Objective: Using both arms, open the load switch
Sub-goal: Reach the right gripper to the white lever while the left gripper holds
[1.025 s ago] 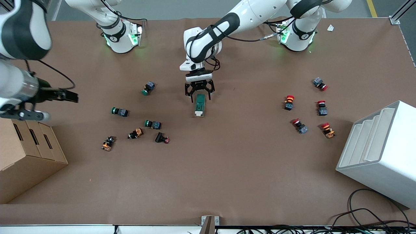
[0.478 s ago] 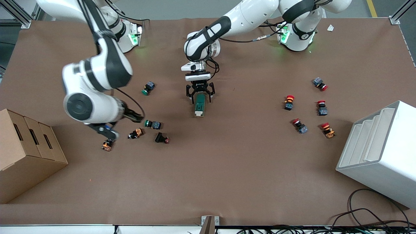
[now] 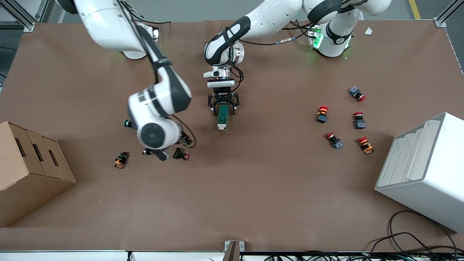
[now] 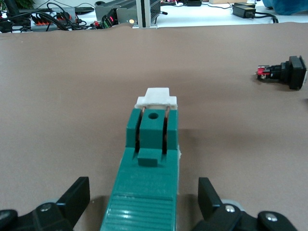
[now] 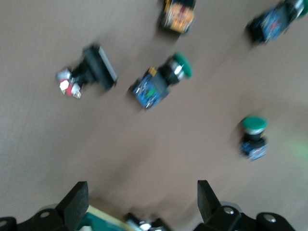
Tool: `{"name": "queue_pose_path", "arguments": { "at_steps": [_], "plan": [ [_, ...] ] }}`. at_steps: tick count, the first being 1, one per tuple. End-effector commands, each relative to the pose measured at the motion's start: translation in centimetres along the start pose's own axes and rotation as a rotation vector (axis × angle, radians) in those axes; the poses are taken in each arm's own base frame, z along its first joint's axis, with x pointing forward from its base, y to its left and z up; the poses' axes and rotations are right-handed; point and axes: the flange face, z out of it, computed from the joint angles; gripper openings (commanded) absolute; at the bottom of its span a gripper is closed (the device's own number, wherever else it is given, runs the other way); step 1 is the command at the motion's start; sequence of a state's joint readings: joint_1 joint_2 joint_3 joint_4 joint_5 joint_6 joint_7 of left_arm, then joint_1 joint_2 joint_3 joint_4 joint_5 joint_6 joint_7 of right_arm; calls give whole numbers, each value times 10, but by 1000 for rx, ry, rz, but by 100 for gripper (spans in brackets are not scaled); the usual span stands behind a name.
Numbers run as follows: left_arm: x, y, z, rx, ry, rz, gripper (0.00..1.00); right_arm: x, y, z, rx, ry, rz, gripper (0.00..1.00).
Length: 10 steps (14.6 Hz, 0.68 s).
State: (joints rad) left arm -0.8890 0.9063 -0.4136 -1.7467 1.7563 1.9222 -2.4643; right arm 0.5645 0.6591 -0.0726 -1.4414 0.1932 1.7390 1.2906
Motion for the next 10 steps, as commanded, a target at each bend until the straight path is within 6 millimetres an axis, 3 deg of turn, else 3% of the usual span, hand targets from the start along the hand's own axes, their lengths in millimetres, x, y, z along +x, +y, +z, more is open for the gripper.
{"name": "queue_pose_path", "arguments": {
  "at_steps": [1, 6, 10],
  "plan": [
    [-10, 3, -5, -9, 40, -30, 99, -25, -27, 24, 41, 3, 117, 100],
    [-25, 1, -13, -23, 36, -52, 100, -59, -55, 72, 81, -57, 311, 100],
    [-32, -3, -6, -29, 77, -62, 100, -92, -57, 84, 56, -68, 306, 100]
  ]
}}
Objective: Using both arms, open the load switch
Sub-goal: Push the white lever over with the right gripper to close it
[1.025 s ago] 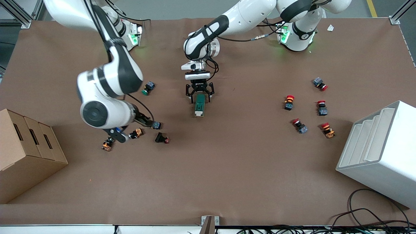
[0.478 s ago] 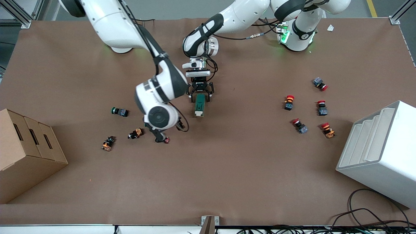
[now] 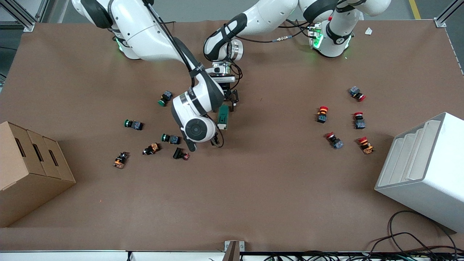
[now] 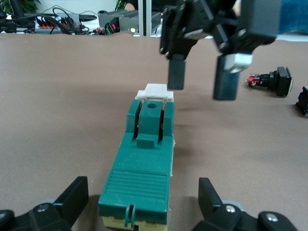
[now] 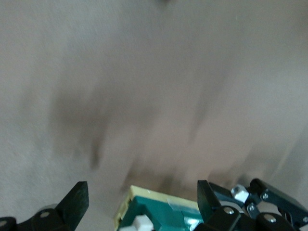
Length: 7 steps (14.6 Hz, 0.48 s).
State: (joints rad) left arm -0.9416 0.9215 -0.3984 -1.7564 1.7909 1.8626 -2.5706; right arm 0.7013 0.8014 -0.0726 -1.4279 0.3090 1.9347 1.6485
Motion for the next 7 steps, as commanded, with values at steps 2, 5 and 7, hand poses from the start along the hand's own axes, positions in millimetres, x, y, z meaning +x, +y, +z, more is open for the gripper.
{"name": "queue_pose_path", "arguments": {
  "at_steps": [2, 5, 7],
  "plan": [
    [-14, -4, 6, -9, 11, -15, 100, -34, 7, -2, -9, -38, 6, 100],
    [-15, -6, 7, -3, 17, -13, 100, -41, 20, 2, -96, -25, -9, 100],
    [-16, -6, 8, -1, 18, -11, 100, -48, 25, -14, -141, -25, -27, 100]
  ]
}}
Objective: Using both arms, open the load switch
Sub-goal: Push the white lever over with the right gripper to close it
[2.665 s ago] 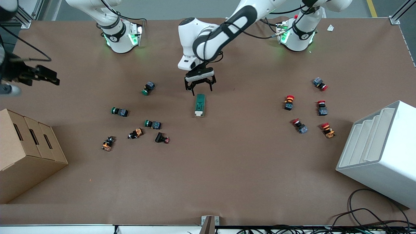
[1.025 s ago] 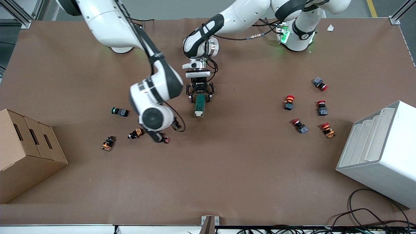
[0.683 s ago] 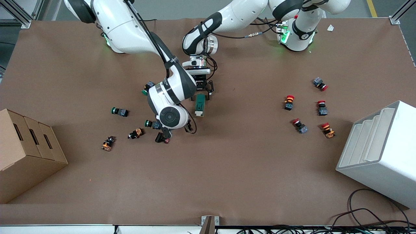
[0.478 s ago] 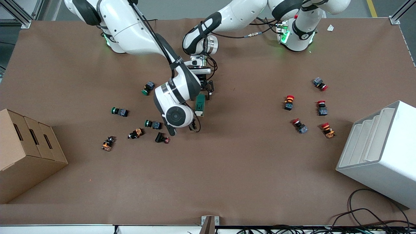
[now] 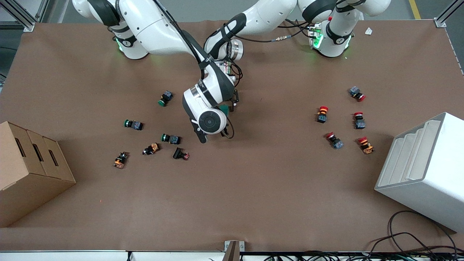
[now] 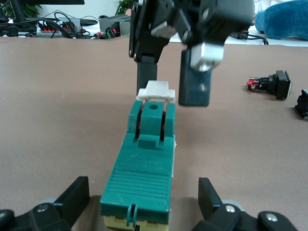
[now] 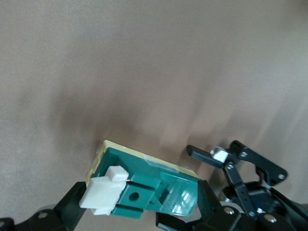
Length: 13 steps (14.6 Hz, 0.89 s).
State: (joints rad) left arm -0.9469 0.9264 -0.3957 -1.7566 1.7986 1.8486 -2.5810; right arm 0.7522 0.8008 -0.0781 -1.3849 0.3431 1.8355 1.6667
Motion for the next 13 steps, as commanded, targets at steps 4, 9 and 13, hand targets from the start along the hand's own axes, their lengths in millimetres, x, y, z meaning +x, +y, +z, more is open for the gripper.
{"name": "queue_pose_path", "arguments": {
  "at_steps": [4, 9, 13],
  "plan": [
    [-13, -6, 9, 2, 4, -12, 100, -18, 25, -27, -144, -10, -23, 100],
    [-18, -7, 8, 3, -2, -10, 100, -23, 33, -17, -203, 8, -40, 100],
    [-19, -8, 8, 3, -3, -8, 100, -28, 36, 2, -226, 24, -47, 100]
  ]
}}
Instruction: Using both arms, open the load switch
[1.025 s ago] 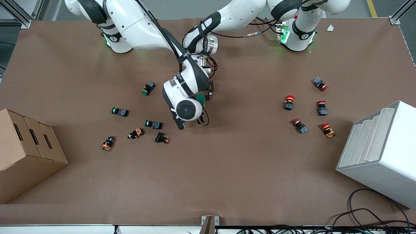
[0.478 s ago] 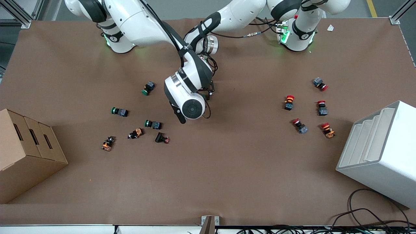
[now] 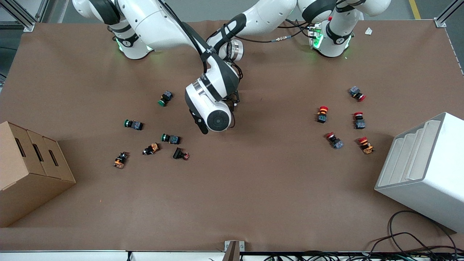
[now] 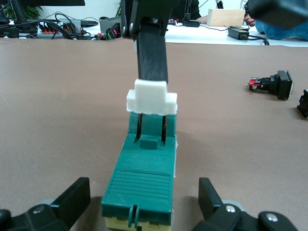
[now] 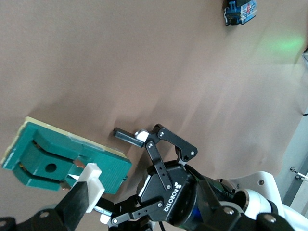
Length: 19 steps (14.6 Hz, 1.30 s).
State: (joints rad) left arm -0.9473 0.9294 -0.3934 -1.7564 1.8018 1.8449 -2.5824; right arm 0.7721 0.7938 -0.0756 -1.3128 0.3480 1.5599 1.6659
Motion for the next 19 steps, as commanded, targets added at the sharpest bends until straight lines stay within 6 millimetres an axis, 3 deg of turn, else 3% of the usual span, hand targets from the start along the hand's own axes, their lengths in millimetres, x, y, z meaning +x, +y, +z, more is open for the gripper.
{"name": "queue_pose_path", "arguments": {
  "at_steps": [1, 6, 12, 14, 15, 17, 19],
  "plan": [
    [-17, -6, 6, 2, -7, -8, 100, -4, 4, 19, -30, 11, 1, 100],
    [-18, -7, 8, 3, -6, -6, 100, -11, 2, 44, -41, 29, -4, 100],
    [-16, -9, 13, 11, -9, -8, 100, -15, 3, 50, -40, 42, -9, 100],
    [-14, -7, 13, 10, -9, -11, 100, -2, 5, 30, -10, 72, -6, 100],
    [-13, -8, 13, 13, -8, -13, 100, 10, 11, 7, 15, 101, -30, 100],
    [-10, -6, 13, 11, -6, -20, 100, 55, 26, -42, 49, 113, -155, 100],
    [-6, -5, 13, 18, -9, -26, 100, 112, 40, -83, 93, 75, -281, 100]
  ]
}}
